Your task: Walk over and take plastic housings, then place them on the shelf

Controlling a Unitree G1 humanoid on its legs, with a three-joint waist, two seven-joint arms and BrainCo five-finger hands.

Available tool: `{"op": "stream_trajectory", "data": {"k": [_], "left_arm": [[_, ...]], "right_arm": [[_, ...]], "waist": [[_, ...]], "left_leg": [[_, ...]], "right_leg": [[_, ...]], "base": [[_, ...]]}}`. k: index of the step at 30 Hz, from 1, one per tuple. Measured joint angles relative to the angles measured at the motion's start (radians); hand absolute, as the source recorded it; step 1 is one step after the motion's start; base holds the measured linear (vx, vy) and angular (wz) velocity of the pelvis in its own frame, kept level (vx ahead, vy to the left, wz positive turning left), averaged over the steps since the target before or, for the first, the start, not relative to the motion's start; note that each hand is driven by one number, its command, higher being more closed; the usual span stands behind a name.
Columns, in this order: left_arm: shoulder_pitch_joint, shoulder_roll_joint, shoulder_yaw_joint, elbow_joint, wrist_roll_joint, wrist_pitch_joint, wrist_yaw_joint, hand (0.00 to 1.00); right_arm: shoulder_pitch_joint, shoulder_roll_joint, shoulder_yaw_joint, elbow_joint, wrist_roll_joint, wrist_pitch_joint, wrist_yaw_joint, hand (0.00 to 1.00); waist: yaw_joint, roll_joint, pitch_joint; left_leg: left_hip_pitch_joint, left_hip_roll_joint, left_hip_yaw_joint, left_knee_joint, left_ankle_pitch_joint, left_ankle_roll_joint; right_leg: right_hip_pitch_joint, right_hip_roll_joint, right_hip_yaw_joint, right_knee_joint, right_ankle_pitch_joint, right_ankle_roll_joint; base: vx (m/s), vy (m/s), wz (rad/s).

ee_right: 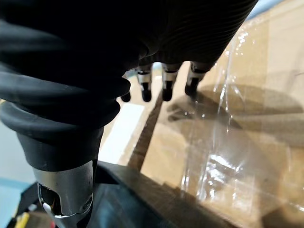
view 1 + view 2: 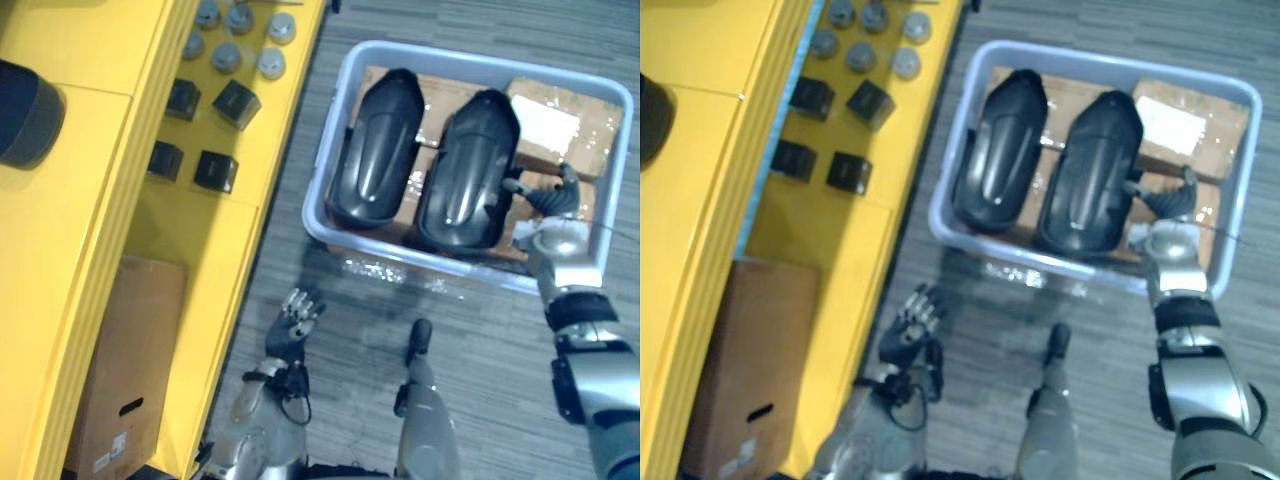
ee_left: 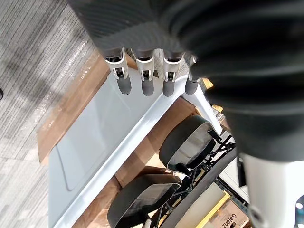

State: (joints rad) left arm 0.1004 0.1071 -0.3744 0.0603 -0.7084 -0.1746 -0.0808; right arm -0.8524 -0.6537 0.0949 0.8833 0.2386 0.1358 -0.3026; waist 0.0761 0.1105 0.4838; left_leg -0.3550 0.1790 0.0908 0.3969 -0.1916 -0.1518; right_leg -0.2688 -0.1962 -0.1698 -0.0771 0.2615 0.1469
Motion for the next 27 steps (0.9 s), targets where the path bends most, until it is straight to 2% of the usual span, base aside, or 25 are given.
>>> {"op": "stream_trajectory", "data": {"k": [1,8,13,18,21,25,26,27], "left_arm": [[-0.002,0.000,0.000,0.000,0.000,0.000,0.000,0.00],[-0.016,-0.009,-0.002,0.001,0.000,-0.025,0.032,0.00],[-0.016,-0.009,-0.002,-0.004,-0.013,-0.065,0.070,0.00],[0.005,-0.006,0.006,-0.059,-0.039,-0.077,0.078,0.00],[0.054,-0.002,0.008,-0.128,-0.039,-0.076,0.075,0.00],[0.065,0.008,0.015,-0.166,-0.039,-0.073,0.075,0.00],[0.097,0.020,0.063,-0.281,-0.029,-0.033,0.076,0.00],[0.095,0.034,0.074,-0.301,-0.027,-0.018,0.076,0.00]], "right_arm": [[-0.006,-0.005,0.007,0.007,-0.015,0.003,0.000,1.00],[-0.059,-0.078,0.067,0.063,-0.179,0.109,0.029,1.00],[-0.067,-0.087,0.094,0.080,-0.284,0.173,0.056,1.00],[-0.067,-0.091,0.108,0.089,-0.335,0.224,0.084,1.00],[-0.066,-0.090,0.111,0.076,-0.408,0.240,0.109,1.00],[-0.050,-0.091,0.109,0.048,-0.415,0.270,0.109,1.00],[0.030,-0.090,0.084,-0.071,-0.439,0.273,0.071,1.00],[0.044,-0.089,0.083,-0.098,-0.439,0.270,0.037,1.00]], "waist": [[0.001,0.001,0.000],[0.005,0.009,0.004],[0.022,0.010,0.004],[0.026,0.010,0.004],[0.025,0.010,0.004],[0.024,0.009,0.004],[0.020,0.007,0.003],[0.018,0.000,0.000]], "left_leg": [[0.000,-0.001,0.000,-0.005,0.003,0.000],[-0.004,-0.009,-0.025,-0.045,0.039,-0.006],[0.004,-0.012,-0.029,-0.061,0.051,-0.005],[0.006,-0.019,-0.042,-0.089,0.075,-0.007],[0.020,-0.019,-0.051,-0.115,0.095,-0.011],[0.040,-0.019,-0.050,-0.131,0.098,-0.013],[0.093,-0.012,-0.047,-0.174,0.112,-0.019],[0.103,-0.009,-0.046,-0.182,0.116,-0.020]], "right_leg": [[0.000,-0.001,-0.002,0.000,0.000,0.000],[-0.008,-0.004,-0.024,0.000,-0.001,-0.007],[-0.007,-0.006,-0.030,0.009,-0.004,-0.011],[-0.005,-0.012,-0.053,0.017,-0.007,-0.016],[0.003,-0.011,-0.064,0.020,-0.009,-0.018],[0.017,-0.011,-0.068,0.019,-0.013,-0.023],[0.055,-0.002,-0.073,0.012,-0.018,-0.026],[0.062,0.001,-0.075,0.008,-0.018,-0.026]], "base": [[-0.02,-0.018,0.06],[-0.01,-0.021,0.10],[0.00,-0.005,0.04],[-0.03,-0.012,0.14],[-0.04,-0.023,0.09],[0.01,-0.011,0.00],[0.06,-0.056,0.00],[0.06,-0.057,-0.03]]}}
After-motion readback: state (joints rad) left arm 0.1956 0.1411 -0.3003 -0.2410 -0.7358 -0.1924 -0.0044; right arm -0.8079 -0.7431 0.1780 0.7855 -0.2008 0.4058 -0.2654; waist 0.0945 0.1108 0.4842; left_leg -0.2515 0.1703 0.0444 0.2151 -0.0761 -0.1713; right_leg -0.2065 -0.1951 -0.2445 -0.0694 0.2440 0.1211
